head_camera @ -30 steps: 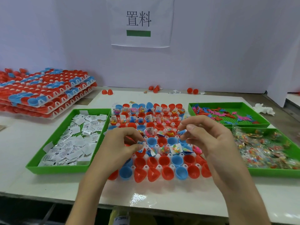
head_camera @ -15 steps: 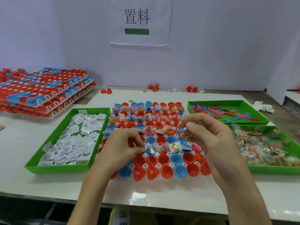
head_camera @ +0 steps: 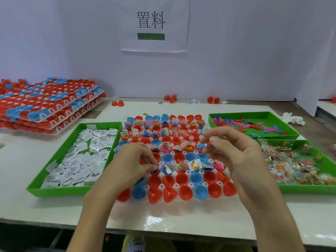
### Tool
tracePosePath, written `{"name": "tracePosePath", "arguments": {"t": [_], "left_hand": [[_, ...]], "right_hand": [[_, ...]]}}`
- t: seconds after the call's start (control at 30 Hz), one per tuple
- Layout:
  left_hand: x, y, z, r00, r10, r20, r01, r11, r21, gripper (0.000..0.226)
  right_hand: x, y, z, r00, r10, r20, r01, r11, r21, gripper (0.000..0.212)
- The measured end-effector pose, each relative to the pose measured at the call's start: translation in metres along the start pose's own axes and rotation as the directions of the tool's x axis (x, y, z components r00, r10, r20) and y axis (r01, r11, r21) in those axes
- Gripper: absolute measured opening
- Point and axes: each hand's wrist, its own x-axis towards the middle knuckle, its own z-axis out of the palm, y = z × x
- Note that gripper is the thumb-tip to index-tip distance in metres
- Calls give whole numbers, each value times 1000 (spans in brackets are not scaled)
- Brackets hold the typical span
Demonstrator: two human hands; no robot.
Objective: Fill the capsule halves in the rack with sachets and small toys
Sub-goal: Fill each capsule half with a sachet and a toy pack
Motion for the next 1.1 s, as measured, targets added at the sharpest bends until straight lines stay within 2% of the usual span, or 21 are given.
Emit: {"name": "tracePosePath", "arguments": {"t": [0.1, 0.2, 0.3, 0.37, 0.43, 0.5, 0.57, 0.73, 0.97, 1.03, 1.1], "left_hand": [[0, 0, 0, 999, 15, -30, -14, 999, 30, 11], [-3, -3, -3, 995, 52, -87, -51, 998, 21, 17], [-6, -14, -17, 973, 67, -220, -78, 996, -41, 19], [-5, -28, -31, 943, 14, -333, -22, 1000, -21, 21], [-3, -49, -43, 919, -113, -379, 143, 988, 53, 26], [-2, -68, -49, 896, -294, -333, 345, 933, 103, 34], [-3, -80, -49, 865, -414, -282, 448, 892, 65, 33], [-3, -87, -45, 865, -400, -302, 427, 904, 24, 11], [-3, -91, -44, 875, -378, -304, 399, 917, 8, 6], [-3, -92, -44, 883, -360, -301, 382, 924, 15, 5], [-2, -94, -43, 888, -348, -300, 372, 928, 26, 10]], "right_hand": [[0, 1, -1, 1000, -5, -5, 5, 1000, -1, 29], [1, 1, -3, 1000, -1, -8, 1, 1000, 4, 30], [1, 2, -5, 1000, -1, -6, 1, 1000, 12, 30], [1, 2, -7, 1000, -2, -17, 2, 1000, 13, 31], [1, 3, -9, 999, 2, -32, -2, 1000, 10, 30], [2, 4, -12, 999, 4, -46, -4, 1000, 2, 29], [3, 6, -14, 998, 4, -60, -4, 1000, -2, 30], [5, 10, -20, 994, 10, -110, -11, 1000, -2, 32], [9, 17, -33, 987, 40, -153, -45, 999, -26, 31], [15, 19, -42, 975, 66, -212, -76, 996, -39, 28], [27, 22, -57, 953, 77, -294, -117, 985, -123, 24]]}}
